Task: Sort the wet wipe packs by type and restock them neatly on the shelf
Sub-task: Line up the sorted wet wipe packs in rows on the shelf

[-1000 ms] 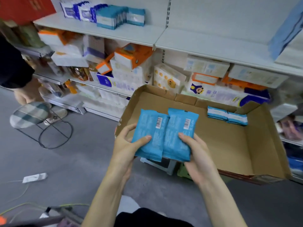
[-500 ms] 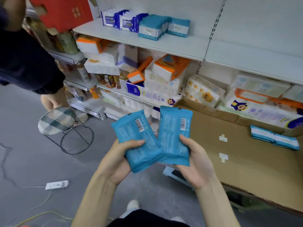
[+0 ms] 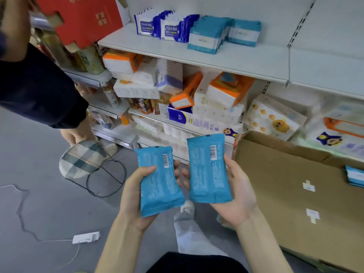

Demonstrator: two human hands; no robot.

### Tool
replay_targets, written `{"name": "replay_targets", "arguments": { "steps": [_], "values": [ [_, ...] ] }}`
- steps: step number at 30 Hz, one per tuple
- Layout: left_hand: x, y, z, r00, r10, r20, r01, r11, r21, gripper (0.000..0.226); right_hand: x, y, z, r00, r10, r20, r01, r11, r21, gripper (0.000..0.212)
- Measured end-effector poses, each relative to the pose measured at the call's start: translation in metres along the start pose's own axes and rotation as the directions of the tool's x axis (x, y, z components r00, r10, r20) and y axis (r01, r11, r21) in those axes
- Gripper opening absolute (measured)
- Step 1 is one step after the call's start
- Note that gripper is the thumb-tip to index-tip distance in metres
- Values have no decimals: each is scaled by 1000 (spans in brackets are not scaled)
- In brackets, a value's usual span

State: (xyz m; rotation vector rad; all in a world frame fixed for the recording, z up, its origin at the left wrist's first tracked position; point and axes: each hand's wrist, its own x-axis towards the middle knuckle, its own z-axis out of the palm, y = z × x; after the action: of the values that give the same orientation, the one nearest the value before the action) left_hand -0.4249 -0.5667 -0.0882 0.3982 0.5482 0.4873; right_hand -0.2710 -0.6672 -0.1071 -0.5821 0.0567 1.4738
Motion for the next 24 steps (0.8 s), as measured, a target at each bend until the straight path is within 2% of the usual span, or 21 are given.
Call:
{"name": "replay_targets", "arguments": {
  "steps": [2, 6, 7, 9, 10, 13, 16, 18, 21, 24],
  "values": [
    [28, 17, -1, 998, 1, -65, 4, 996, 86, 63, 31, -13, 0, 997, -36, -63, 33, 998, -55, 83],
    [86, 49, 10, 990, -53, -134, 69, 991, 114, 62, 90, -44, 13, 982, -146, -123, 99, 941, -323, 102],
    [100, 56, 16, 985, -62, -162, 83, 989, 122, 62, 104, -52, 17, 976, -173, -131, 104, 905, -412, 102],
    [128, 69, 26, 978, -49, -203, 79, 987, 143, 66, 128, -68, 25, 974, -186, -127, 91, 839, -536, 80],
    [142, 75, 32, 975, -33, -218, 72, 982, 173, 70, 138, -76, 29, 975, -187, -119, 90, 825, -558, 72],
    [186, 86, 38, 950, 0, -312, 84, 962, 258, 74, 167, -100, 31, 963, -230, -143, 113, 821, -560, 76],
    [221, 95, 37, 926, 81, -369, 65, 928, 367, 55, 186, -123, 34, 929, -313, -198, 142, 795, -590, 76],
    [240, 104, 35, 936, 120, -330, 26, 913, 407, 37, 197, -138, 35, 903, -366, -223, 185, 802, -568, 76],
    [270, 122, 38, 961, 102, -257, 4, 925, 380, 58, 215, -155, 36, 860, -435, -268, 238, 805, -543, 74],
    [307, 143, 43, 964, 114, -241, -1, 905, 425, 61, 235, -171, 39, 790, -518, -329, 307, 798, -519, 72]
  ]
}}
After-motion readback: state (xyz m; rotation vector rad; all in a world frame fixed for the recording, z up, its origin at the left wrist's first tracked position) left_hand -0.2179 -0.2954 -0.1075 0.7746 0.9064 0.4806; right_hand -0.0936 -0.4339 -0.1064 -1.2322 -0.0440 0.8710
